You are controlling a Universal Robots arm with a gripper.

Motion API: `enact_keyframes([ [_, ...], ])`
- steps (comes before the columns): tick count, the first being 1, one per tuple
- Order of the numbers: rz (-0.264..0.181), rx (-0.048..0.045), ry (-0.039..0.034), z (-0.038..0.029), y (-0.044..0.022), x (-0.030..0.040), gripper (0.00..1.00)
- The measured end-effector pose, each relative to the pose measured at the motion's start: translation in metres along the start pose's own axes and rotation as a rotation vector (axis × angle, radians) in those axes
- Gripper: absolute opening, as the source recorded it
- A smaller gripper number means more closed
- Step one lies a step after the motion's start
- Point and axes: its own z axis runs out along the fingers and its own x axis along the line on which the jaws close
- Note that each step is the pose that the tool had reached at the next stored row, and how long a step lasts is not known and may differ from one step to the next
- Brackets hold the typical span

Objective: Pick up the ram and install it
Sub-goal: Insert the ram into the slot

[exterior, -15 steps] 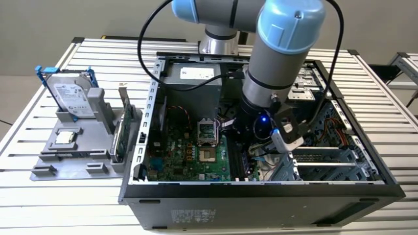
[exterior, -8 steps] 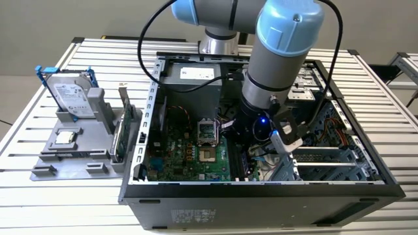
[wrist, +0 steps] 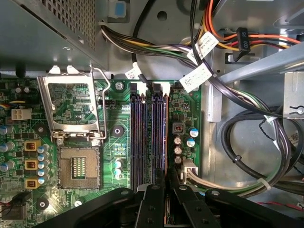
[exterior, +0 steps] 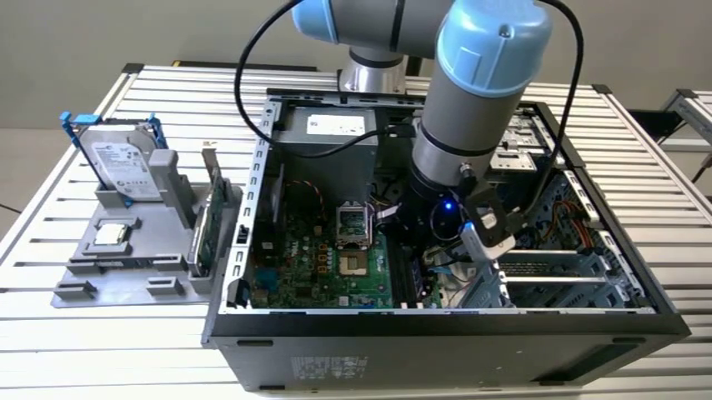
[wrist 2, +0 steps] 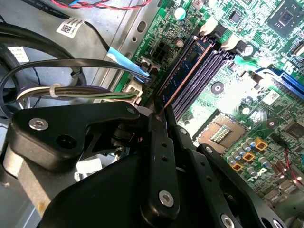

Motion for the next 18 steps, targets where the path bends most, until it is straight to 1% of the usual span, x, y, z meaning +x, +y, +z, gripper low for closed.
enact_keyframes([
  [2,0.000,-0.0009,0.0001,0.0004,0.0001,0.0000,0.00],
  [3,0.000,-0.0008,0.0000,0.0005,0.0001,0.0000,1.00],
  [9,0.000,0.0000,0.0000,0.0007,-0.0001,0.0000,1.00],
  [11,0.000,-0.0002,0.0000,-0.0003,-0.0001,0.0000,1.00],
  [13,0.000,-0.0002,0.0001,-0.0041,-0.0002,0.0000,1.00],
  [14,0.000,-0.0003,0.0001,-0.0071,-0.0002,0.0000,1.00],
  [18,0.000,-0.0003,0.0002,-0.0221,-0.0006,-0.0001,1.00],
])
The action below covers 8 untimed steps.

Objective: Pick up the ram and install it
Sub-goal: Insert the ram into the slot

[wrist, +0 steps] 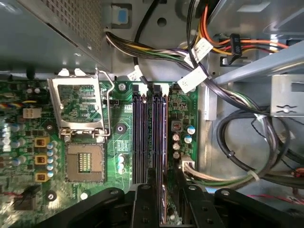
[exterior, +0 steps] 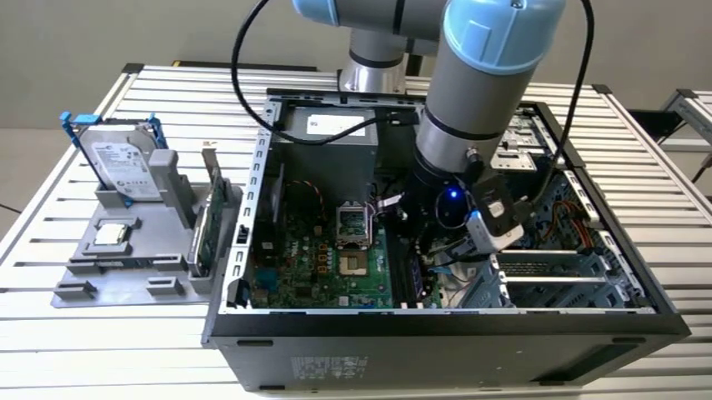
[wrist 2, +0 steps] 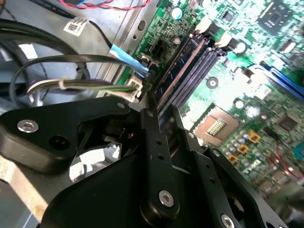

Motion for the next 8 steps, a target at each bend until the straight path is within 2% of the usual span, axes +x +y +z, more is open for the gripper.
enact_keyframes([
  [4,0.000,0.0003,0.0001,-0.0134,-0.0003,0.0000,1.00],
  [8,0.000,-0.0001,0.0000,-0.0175,-0.0008,-0.0001,1.00],
])
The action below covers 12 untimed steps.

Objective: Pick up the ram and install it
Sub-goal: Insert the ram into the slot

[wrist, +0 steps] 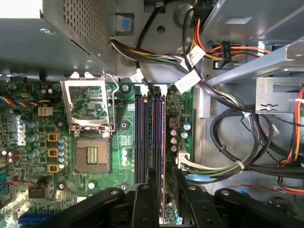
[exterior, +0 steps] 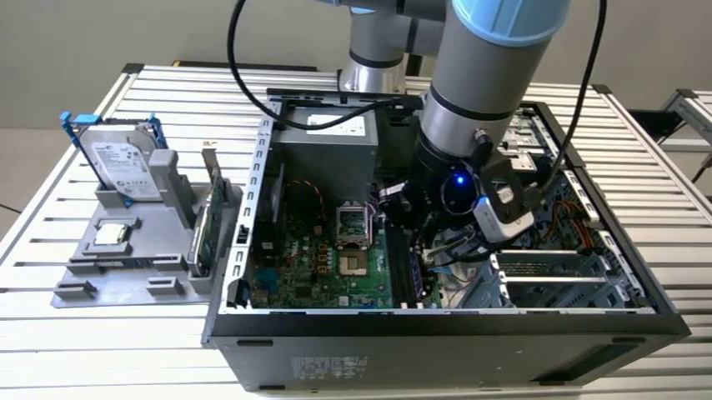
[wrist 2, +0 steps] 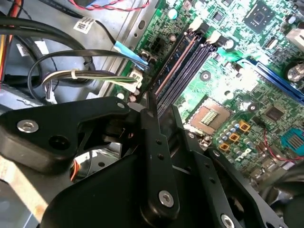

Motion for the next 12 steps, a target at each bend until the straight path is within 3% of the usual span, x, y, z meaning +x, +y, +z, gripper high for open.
enact_keyframes([
  [1,0.000,0.0000,0.0000,0.0000,0.0000,0.0000,0.00],
  [12,0.000,0.0002,0.0001,-0.0006,-0.0006,0.0000,0.00],
])
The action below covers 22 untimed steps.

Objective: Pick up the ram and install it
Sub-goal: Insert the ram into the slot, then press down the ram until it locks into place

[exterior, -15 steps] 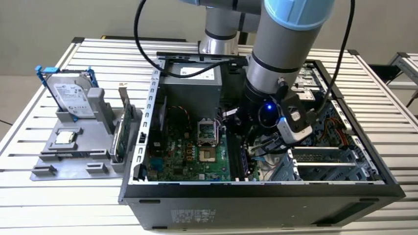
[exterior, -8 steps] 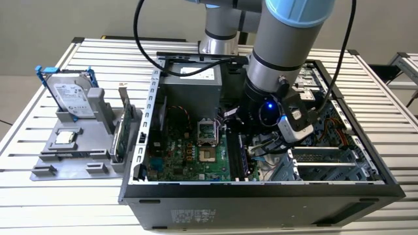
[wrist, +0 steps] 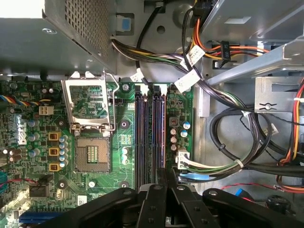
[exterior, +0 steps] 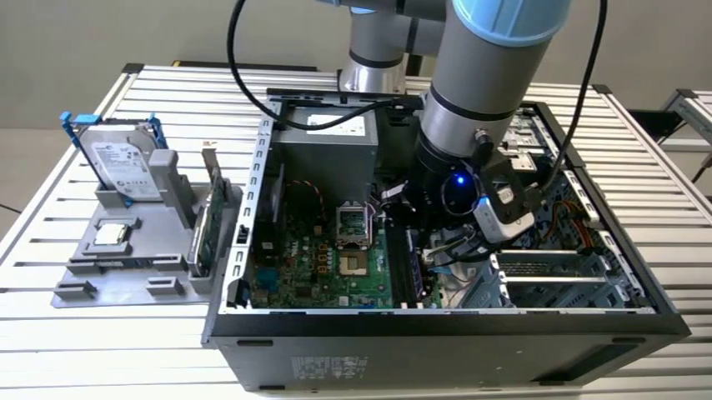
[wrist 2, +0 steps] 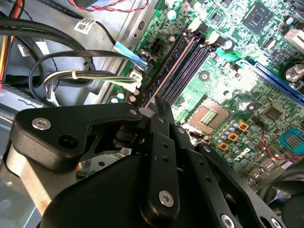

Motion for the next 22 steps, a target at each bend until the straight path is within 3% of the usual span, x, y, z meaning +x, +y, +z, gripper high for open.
enact_keyframes([
  [9,-0.010,0.0000,0.0000,-0.0001,-0.0001,0.0002,0.00],
  [22,-0.183,-0.0009,0.0004,0.0001,0.0006,0.0010,0.00],
])
